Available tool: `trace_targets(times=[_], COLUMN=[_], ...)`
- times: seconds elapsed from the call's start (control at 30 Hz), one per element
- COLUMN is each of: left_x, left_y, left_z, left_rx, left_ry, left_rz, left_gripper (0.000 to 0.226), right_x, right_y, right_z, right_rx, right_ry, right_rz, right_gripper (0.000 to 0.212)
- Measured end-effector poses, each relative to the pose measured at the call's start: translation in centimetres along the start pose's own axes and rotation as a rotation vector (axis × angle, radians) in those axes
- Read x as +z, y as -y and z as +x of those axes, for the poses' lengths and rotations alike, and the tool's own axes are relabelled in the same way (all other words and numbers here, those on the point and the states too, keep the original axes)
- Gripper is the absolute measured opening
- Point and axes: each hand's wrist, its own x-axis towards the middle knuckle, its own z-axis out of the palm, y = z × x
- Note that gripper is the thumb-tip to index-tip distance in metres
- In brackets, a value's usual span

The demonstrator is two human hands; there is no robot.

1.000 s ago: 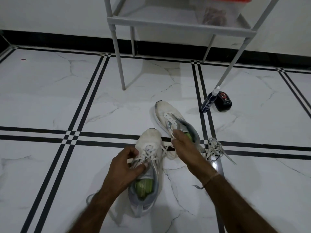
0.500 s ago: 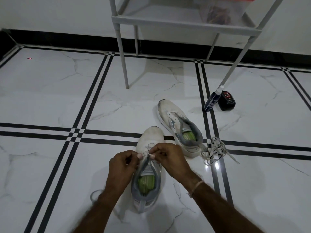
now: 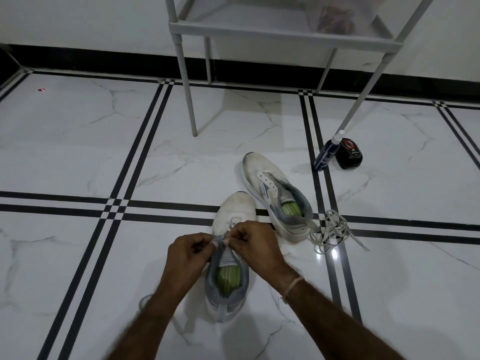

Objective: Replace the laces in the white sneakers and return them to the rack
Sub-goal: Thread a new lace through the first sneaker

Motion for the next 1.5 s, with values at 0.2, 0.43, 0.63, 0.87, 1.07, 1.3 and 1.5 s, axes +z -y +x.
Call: trace_targets(times=[0.2, 0.43, 0.63, 0.87, 1.07, 1.3, 1.5], left_x=[0.5, 0.6, 0.9, 0.8, 0.8, -2.2, -0.5], left_y=[-0.1, -0.4, -0.3, -0.5, -2.4, -3.5, -4.9], left_z=[-0.1, 0.1, 0.6, 1.4, 1.8, 4.5, 4.5], left_rx=[-0.015, -0.024, -0.16, -0.228, -0.304, -0.302, -0.283], left_ry=[-0.023, 0.024, 0.032, 0.014, -0.145, -0.289, -0.31], left_rz=[-0.046, -0.146, -0.231, -0.148, -0.317, -0.936, -0.87], left_gripper=[0.008, 0.013, 0.006, 0.018, 0.024, 0.033, 0.033], right_x=[0.7, 0.8, 1.0, -1.6, -2.1, -1.6, -1.0], right_y=[-0.1, -0.5, -0.5, 0.1, -0.1, 0.4, 0.8], right_z=[-0.5, -0.8, -0.6, -0.9, -1.4, -1.3, -0.3], right_rx=[-0.023, 0.068, 0.105, 0.002, 0.12, 0.054, 0.062], right_ry=[-0.079, -0.063, -0.07, 0.066, -0.063, -0.123, -0.145], right_rz=[-0.081, 0.124, 0.197, -0.231, -0.147, -0.162, -0.227], right_gripper=[0.005, 0.009, 0.02, 0.049, 0.038, 0.012, 0.01])
